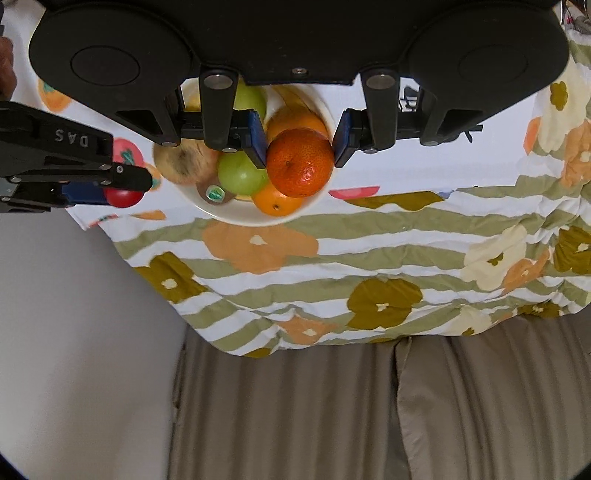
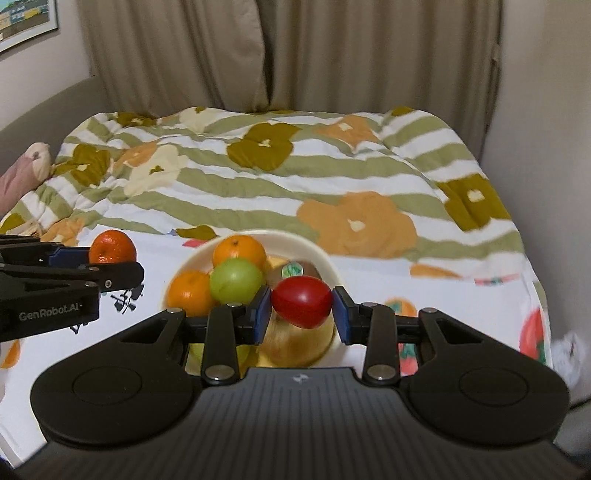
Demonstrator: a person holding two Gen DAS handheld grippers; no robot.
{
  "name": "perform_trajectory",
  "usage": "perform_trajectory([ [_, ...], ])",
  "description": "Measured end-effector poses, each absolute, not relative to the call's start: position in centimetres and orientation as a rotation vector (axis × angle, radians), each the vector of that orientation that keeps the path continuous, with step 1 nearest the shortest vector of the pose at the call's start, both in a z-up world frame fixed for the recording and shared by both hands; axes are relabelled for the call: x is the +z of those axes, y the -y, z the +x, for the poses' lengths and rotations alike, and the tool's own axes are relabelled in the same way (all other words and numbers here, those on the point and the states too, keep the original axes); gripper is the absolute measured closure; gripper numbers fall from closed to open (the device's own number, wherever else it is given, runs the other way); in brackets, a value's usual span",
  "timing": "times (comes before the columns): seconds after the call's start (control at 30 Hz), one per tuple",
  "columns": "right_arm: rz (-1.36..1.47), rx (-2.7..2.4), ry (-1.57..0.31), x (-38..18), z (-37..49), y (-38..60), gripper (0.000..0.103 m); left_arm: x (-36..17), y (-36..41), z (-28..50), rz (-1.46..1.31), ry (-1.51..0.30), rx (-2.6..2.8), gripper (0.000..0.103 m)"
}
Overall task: Organize fruits
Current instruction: 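Carry the tangerine with the left tool while the right tool carries the tomato to the bowl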
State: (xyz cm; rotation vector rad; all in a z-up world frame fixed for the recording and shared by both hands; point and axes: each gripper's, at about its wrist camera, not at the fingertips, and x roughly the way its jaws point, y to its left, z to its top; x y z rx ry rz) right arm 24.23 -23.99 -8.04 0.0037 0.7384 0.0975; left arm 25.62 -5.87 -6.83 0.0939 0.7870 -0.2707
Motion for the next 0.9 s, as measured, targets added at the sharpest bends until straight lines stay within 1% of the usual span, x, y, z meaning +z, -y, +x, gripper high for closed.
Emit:
perform_trajectory([
  [0.2,-0.041,0.157,-0.722,-8.2,28.7,25.0,0.052,-8.2,6.8,29.0,0.091,-0.831,-0.217,0.061],
  [0.5,-0.055,0.271,-0.748,-10.2,34.3,25.4,0.052,-10.8,7.8,33.0,0.088,-0.904,-0.159,0.061],
  [0.77,-0.047,0.341,-0.785,-12.1,36.8,25.2,0.052,-12.9,8.3,34.7,0.087,-0.968,-0.134,0.061],
  [0.8,-0.044,0.346,-0.788,-12.2,37.0,25.2,0.052,-12.9,8.3,34.8,0.083,-0.967,-0.135,0.059],
  [0.83,-0.041,0.351,-0.790,-12.3,37.1,25.2,0.052,-12.8,8.2,34.8,0.084,-0.963,-0.133,0.054],
  [0.9,-0.034,0.358,-0.796,-12.4,37.5,25.2,0.052,-12.6,8.0,34.7,0.084,-0.948,-0.129,0.016],
])
